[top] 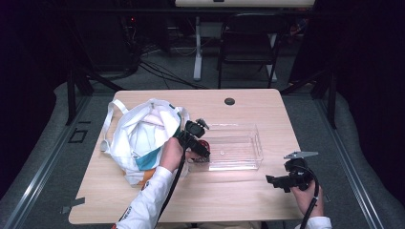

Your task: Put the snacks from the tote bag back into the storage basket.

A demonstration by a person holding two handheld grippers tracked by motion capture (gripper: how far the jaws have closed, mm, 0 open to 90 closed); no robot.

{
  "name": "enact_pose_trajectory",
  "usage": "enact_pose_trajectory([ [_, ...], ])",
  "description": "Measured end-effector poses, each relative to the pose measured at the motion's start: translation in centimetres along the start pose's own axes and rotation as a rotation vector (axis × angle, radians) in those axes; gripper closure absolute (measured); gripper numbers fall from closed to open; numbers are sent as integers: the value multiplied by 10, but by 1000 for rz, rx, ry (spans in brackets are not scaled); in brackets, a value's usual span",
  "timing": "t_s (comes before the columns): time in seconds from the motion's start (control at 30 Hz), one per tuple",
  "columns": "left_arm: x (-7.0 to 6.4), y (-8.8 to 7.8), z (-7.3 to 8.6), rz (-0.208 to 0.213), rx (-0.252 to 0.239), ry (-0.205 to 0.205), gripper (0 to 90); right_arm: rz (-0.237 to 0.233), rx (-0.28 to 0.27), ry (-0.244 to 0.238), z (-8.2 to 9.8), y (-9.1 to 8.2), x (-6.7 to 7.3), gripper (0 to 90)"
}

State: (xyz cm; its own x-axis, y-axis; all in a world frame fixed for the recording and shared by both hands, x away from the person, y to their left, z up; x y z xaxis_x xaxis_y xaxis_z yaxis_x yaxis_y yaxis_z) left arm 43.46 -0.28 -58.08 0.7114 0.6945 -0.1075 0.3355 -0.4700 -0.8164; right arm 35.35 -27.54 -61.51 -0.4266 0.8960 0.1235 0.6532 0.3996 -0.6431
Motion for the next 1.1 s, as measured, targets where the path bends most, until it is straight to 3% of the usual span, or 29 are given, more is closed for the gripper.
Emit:
enact_pose_trajectory([
  [0.33,0,6,6,-5,22,11,258,-5,-5,0,-1,0,1,74],
  [0.73,-2,7,6,-29,42,52,256,-5,-9,-3,-1,0,1,74],
  [1.1,-4,8,7,-23,33,43,253,-6,-6,-3,-1,0,1,73],
])
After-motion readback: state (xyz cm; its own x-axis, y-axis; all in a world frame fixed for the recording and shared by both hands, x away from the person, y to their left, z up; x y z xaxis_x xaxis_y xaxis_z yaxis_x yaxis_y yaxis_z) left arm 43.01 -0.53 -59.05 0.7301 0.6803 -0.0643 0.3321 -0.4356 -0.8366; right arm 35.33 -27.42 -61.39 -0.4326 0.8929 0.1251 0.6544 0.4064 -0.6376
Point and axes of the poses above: each handheld gripper's, and its own axes: y roughly forward along the jaws, z roughly out of its underside, x roughly to its left, the point moved 10 cm from there along y, roughly forward along the jaws, and after that the axes turned 13 degrees about -x, right-handed, at the moved point
